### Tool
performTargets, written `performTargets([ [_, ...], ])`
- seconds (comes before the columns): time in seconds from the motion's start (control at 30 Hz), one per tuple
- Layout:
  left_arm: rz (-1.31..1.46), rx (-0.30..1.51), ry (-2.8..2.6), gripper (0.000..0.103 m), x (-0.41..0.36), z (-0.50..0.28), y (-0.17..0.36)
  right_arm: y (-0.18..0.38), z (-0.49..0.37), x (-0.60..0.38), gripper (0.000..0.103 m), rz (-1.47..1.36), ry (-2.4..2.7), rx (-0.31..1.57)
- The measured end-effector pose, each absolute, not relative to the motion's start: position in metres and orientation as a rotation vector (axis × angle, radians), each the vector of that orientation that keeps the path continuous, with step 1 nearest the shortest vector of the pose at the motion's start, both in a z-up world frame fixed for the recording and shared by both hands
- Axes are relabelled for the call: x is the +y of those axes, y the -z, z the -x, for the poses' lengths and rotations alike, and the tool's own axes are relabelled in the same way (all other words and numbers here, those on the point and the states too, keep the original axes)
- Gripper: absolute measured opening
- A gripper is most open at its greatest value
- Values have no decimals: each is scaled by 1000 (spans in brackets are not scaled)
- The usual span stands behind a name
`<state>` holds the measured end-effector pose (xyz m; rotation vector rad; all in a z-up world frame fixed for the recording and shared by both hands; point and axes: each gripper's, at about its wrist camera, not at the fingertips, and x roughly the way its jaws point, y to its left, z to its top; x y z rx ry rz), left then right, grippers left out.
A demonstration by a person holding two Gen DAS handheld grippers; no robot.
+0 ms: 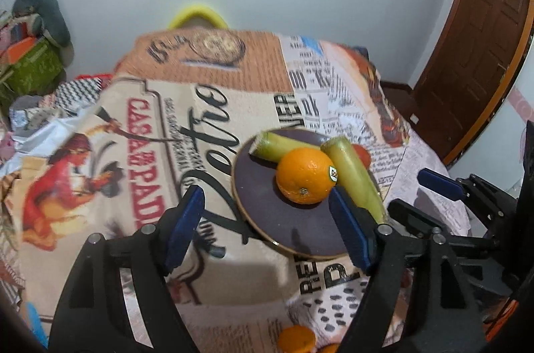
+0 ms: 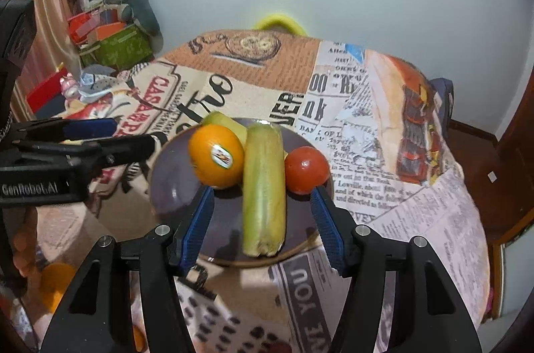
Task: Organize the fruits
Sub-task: 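Open both tools and withdraw them from the plate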
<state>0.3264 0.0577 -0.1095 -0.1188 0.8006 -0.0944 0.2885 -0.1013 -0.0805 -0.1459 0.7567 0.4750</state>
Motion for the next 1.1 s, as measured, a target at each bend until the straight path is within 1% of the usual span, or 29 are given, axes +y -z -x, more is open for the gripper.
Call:
performTargets([
  [0.13,95,738,76,77,60,-293,82,60,-265,-110,57,140,-465,718],
  [0.27,84,684,71,80,60,-256,58,45,-241,-117,57,141,-456,682],
  [0.53,20,632,61,83,47,-189,37,33,-180,-127,60,175,-444,655],
  [0.7,10,640,70,83,41,-159,40,40,-153,-132,60,200,-442,670],
  [0.87,7,683,72,83,39,-138,54,50,-131,-136,61,223,-440,704],
  [1.1,26,756,59,83,43,-125,84,86,-117,-148,61,222,-427,811],
])
